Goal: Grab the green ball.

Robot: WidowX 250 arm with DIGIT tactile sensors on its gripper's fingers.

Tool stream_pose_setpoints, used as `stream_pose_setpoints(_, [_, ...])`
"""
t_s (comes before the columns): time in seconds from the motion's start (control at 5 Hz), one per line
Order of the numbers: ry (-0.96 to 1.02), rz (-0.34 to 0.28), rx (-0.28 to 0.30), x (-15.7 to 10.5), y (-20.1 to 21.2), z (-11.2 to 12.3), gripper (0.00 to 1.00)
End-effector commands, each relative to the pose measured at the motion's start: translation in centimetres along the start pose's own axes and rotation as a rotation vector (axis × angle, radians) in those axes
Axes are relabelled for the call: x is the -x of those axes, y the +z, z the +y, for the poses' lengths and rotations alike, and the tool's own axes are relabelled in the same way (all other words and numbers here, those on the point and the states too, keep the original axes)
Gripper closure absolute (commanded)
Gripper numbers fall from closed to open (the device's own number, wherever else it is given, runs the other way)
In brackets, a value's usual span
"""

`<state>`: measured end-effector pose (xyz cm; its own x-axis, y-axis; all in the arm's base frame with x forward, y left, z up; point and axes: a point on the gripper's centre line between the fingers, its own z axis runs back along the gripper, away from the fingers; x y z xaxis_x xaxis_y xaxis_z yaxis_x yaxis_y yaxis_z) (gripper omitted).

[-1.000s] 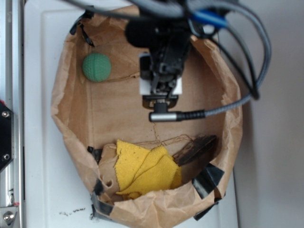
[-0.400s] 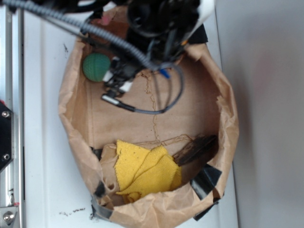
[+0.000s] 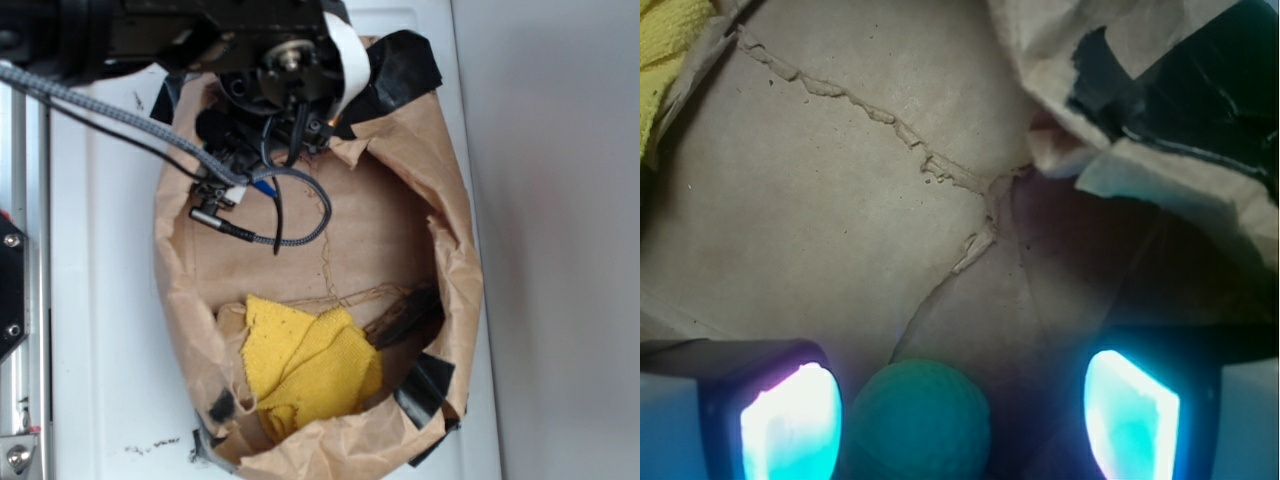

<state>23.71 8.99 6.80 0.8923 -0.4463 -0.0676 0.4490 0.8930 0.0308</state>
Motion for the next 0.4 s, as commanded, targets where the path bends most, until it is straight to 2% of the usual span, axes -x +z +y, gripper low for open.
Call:
stream_pose_setpoints(0.0, [-0.002,-0.032,-0.043,-0.3,1.2,0.6,0.00])
stream_pose_setpoints(0.2, [-0.025,-0.087,-0.017,-1.3,3.9,-0.5,0.00])
